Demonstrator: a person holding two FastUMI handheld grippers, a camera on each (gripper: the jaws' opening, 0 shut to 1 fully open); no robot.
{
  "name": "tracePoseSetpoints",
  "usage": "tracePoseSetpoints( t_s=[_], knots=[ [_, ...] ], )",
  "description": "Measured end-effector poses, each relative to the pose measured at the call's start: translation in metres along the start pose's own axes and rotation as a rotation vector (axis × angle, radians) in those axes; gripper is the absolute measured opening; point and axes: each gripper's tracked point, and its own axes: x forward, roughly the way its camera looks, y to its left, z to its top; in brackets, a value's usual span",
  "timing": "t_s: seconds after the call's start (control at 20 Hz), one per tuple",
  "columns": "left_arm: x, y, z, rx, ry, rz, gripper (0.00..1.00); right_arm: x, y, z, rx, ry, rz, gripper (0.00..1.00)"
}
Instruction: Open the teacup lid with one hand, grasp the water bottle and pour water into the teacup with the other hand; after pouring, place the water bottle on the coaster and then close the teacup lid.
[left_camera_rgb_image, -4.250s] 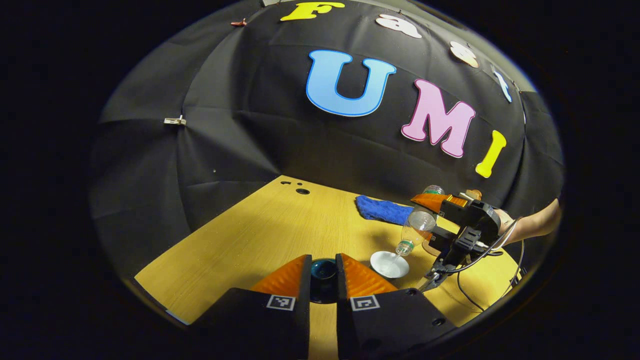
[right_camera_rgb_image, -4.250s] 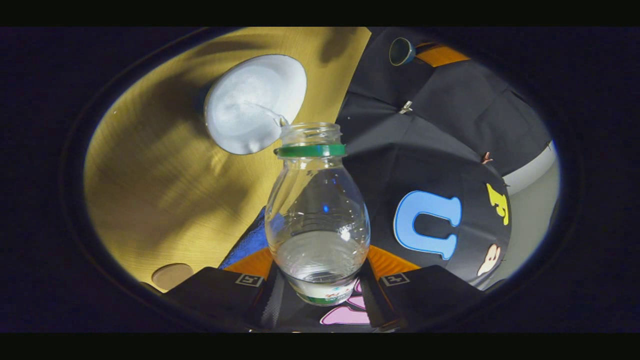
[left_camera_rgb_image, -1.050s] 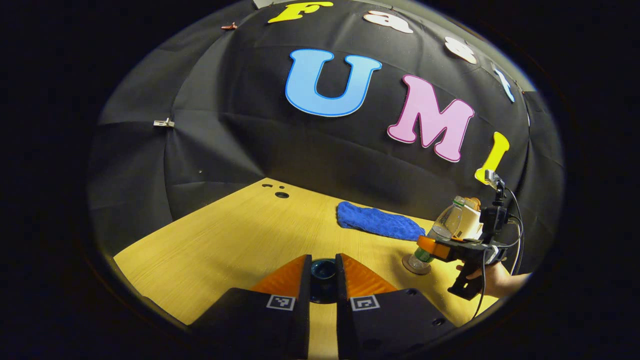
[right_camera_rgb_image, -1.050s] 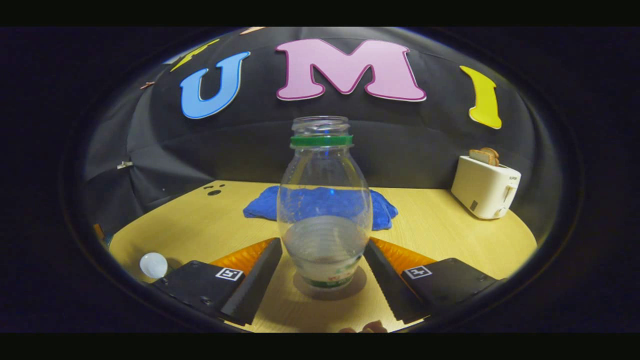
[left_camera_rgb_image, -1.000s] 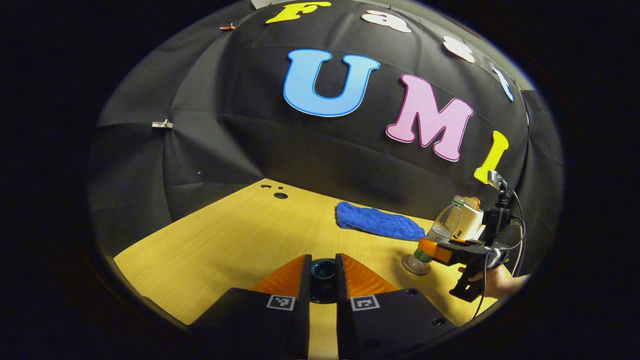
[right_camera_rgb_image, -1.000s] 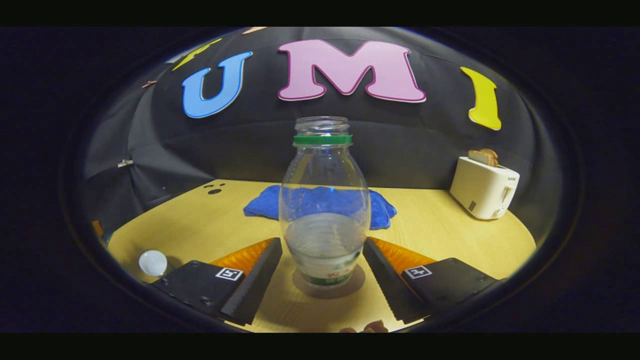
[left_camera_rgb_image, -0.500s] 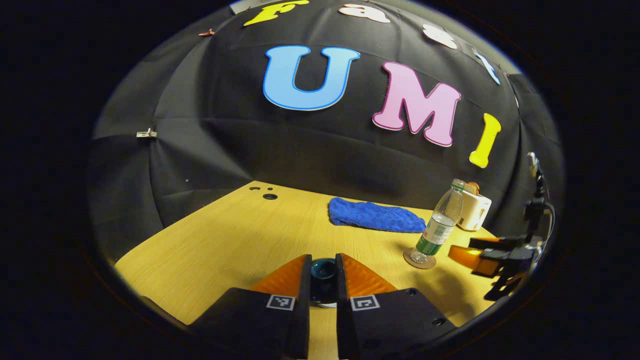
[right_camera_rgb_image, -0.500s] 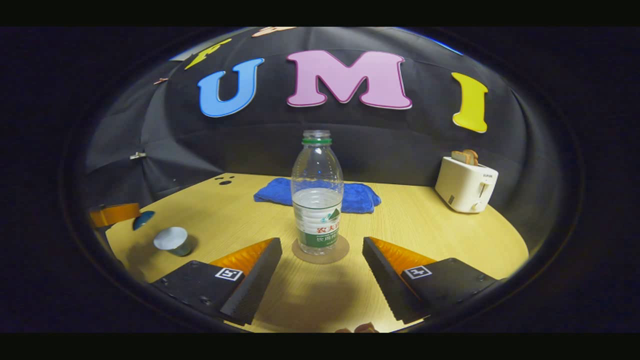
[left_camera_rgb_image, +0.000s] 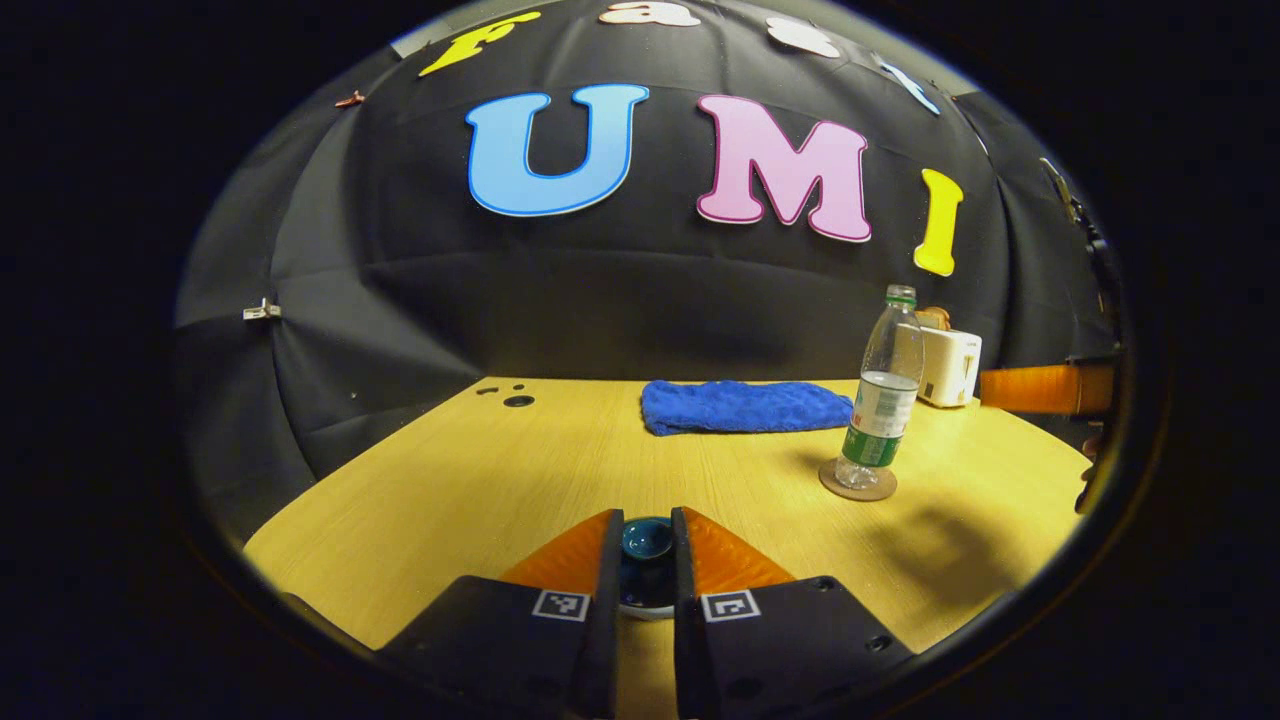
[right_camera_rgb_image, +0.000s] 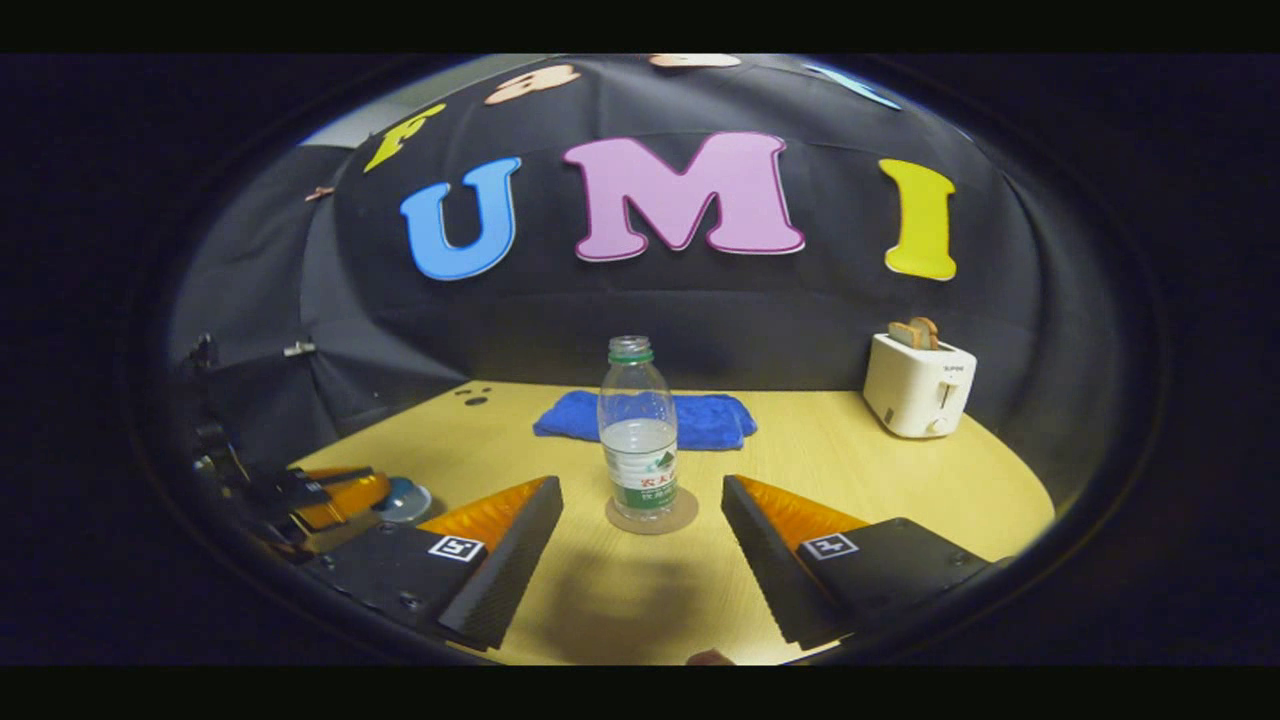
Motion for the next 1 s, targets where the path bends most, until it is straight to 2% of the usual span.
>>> tracePoseSetpoints(
  t_s=[0.05,0.1,0.15,0.2,0.25,0.4,0.45,0.55,0.65,0.75,0.8,0.95,1.0],
  knots=[
    [0.002,-0.002,-0.003,-0.005,0.005,-0.006,0.27,-0.001,-0.004,-0.002,0.022,0.009,-0.002,0.99],
    [0.002,-0.003,-0.003,-0.006,0.002,-0.008,0.22,-0.002,-0.006,-0.004,0.036,0.020,-0.010,0.98],
    [0.003,-0.004,-0.004,-0.004,0.003,-0.008,0.27,-0.003,-0.011,-0.006,0.045,0.027,-0.019,0.99],
    [0.004,-0.006,-0.005,-0.002,0.006,-0.012,0.23,-0.004,-0.014,-0.008,0.049,0.031,-0.026,0.99],
    [0.005,-0.007,-0.007,-0.002,0.007,-0.017,0.27,-0.004,-0.017,-0.012,0.053,0.035,-0.032,0.99],
    [0.007,-0.009,-0.008,0.018,0.011,-0.027,0.29,-0.006,-0.020,-0.018,0.069,0.049,-0.039,0.99],
    [0.007,-0.009,-0.010,0.025,0.015,-0.027,0.33,-0.007,-0.022,-0.019,0.072,0.053,-0.040,0.99],
    [0.007,-0.009,-0.010,0.032,0.015,-0.020,0.28,-0.008,-0.021,-0.023,0.071,0.062,-0.040,0.99],
    [0.005,-0.009,-0.009,0.034,0.013,-0.011,0.33,-0.009,-0.020,-0.025,0.067,0.071,-0.036,0.99],
    [-0.001,-0.006,-0.002,0.032,0.003,-0.001,0.51,-0.012,-0.018,-0.024,0.061,0.082,-0.035,0.99],
    [-0.006,-0.005,0.004,0.029,0.001,0.004,0.67,-0.015,-0.017,-0.019,0.055,0.081,-0.036,0.99],
    [-0.030,0.003,0.034,0.030,-0.001,0.029,1.00,-0.028,-0.016,0.007,0.049,0.064,-0.048,0.99],
    [-0.040,0.005,0.051,0.029,-0.009,0.036,0.98,-0.034,-0.015,0.018,0.046,0.059,-0.051,0.99]
  ],
)
